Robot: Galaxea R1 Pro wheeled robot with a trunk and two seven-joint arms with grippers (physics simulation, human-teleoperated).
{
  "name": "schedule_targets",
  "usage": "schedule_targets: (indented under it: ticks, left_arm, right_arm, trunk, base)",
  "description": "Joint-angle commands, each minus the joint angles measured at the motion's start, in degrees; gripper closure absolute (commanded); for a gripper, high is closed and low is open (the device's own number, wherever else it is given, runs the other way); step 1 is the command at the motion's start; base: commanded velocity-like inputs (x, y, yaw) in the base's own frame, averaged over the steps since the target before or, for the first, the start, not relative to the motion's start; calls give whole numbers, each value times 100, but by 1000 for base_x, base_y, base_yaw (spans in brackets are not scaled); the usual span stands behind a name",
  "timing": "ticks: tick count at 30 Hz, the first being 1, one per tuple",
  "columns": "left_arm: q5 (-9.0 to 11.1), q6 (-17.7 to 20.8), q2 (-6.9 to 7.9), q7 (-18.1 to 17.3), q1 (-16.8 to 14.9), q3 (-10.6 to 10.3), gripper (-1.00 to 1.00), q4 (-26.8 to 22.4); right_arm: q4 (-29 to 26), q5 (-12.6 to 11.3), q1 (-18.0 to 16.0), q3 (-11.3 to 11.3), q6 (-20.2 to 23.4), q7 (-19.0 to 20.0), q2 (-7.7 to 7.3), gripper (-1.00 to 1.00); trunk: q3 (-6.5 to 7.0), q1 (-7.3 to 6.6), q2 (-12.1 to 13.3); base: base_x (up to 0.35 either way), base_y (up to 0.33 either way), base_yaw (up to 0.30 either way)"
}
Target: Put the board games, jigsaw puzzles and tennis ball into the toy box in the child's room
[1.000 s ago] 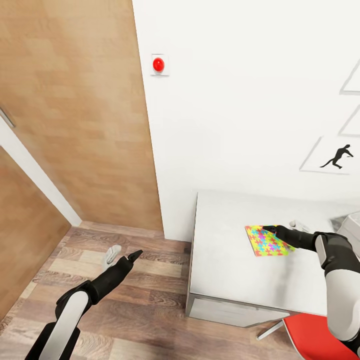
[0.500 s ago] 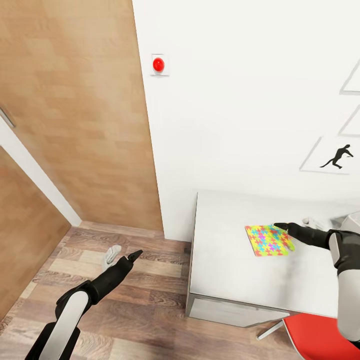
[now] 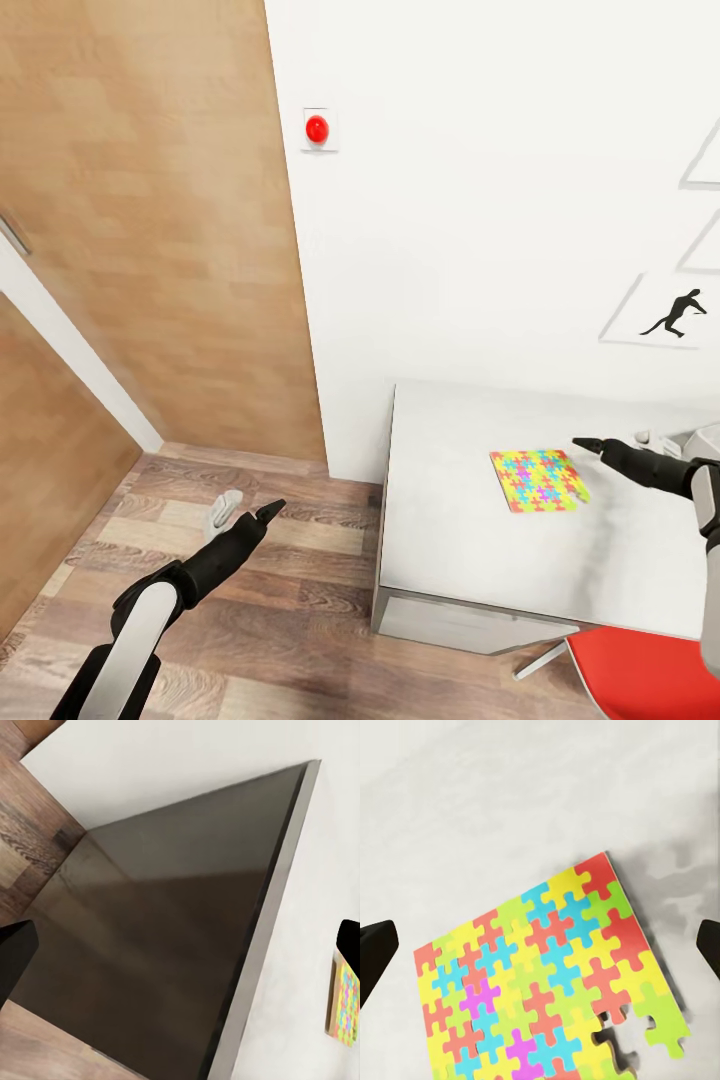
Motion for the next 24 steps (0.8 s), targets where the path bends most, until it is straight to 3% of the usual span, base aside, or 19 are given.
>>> schedule_targets:
  ticks: [1, 10, 15, 24]
  left_arm:
    - [61, 10, 4, 54, -4, -7, -100, -8]
    - [61, 13, 3, 54, -4, -9, -100, -10]
    - [61, 14, 2, 54, -4, -11, -100, -10]
    - [63, 11, 2, 54, -4, -14, -100, -12]
  right_arm:
    - [11, 49, -10, -30, 19, 47, -2, -100]
    - [264, 30, -17, -32, 13, -142, -11, -100]
    - [676, 11, -83, -25, -16, -494, -5, -100]
    - [1136, 5, -214, -16, -49, -703, 15, -100]
  trunk:
    - [-10, 3, -11]
    - [-10, 3, -11]
    - [-10, 3, -11]
    - [-10, 3, -11]
  base:
    - [0, 0, 0]
    - [0, 0, 0]
    - [0, 0, 0]
    - [0, 0, 0]
